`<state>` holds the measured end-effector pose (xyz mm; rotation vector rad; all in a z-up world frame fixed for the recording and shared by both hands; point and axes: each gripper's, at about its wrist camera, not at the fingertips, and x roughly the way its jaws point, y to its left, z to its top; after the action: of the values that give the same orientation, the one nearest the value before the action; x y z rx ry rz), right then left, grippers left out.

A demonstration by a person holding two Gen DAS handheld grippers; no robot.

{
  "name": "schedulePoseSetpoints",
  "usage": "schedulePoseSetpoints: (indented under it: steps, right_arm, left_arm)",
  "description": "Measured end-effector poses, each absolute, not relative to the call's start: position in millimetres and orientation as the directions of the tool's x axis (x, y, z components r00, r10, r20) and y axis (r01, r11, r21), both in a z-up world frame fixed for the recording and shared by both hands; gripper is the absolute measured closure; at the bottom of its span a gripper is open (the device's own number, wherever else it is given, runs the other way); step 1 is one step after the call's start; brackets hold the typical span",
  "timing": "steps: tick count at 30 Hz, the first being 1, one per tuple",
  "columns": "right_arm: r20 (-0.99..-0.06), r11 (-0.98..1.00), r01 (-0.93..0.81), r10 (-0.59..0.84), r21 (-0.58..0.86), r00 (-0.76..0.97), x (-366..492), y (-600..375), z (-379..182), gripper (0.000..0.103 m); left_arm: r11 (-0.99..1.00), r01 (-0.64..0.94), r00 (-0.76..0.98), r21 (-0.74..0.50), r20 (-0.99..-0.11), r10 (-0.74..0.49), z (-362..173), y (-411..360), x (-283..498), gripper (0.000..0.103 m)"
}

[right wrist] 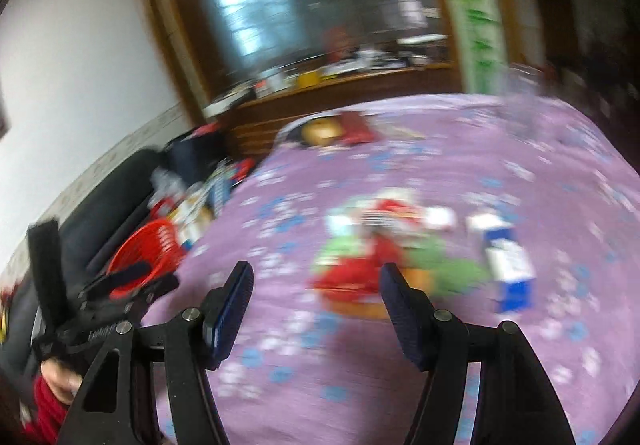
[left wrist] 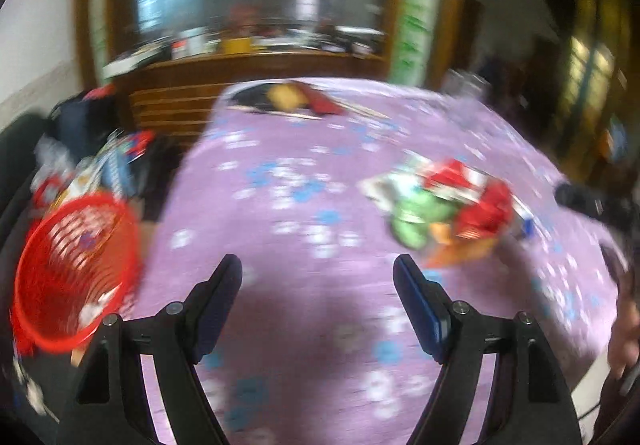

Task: Collect trash
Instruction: 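Return to the table and grasp the red bag with the left tool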

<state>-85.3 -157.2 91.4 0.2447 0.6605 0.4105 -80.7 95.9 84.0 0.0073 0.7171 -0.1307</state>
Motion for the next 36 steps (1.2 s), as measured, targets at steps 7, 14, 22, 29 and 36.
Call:
schedulePoseSetpoints:
  steps: [7,14,22,29,36]
  right_arm:
    - [-0.528,0.883,-0.157,0.397,0.442,0.751,-84.2,-231.8,83.7,0.033]
    - [-0.534,0.87,-0.101,0.383,0.482,0.754,-82.7,-263.9,70.6,0.033]
    - [-0.576,0.881,-0.041,0.342,0.471,0.742,-69.9,-280.1,59.5,0.033]
    - [-0.648,0.919,-0.027,0.298,0.394,0.701,-37.6,-263.6,46.4,0.033]
    - [-0.725,0.968,-0.034,0.21,0.25,0.656,1.4,-234.7,27.5,0.035]
  left_arm:
    - [0.94,0.337,0.684,0.044,-0.698,-0.213,79.5,-3.6,-52.4,0.022]
    - [0.923,0.364,0.653,0.126,-0.741,-0.156,57.5,-55.2,-10.4,0.021]
    - [0.93,0.345,0.667,0.126,-0.73,-0.149,45.4,-66.1,2.2,0.06]
    - [0.945,0.325,0.693,0.045,-0.691,-0.206,55.7,-45.3,-9.0,0.062]
    - [0.951,0.308,0.729,0.002,-0.644,-0.234,69.6,-7.2,-50.3,0.062]
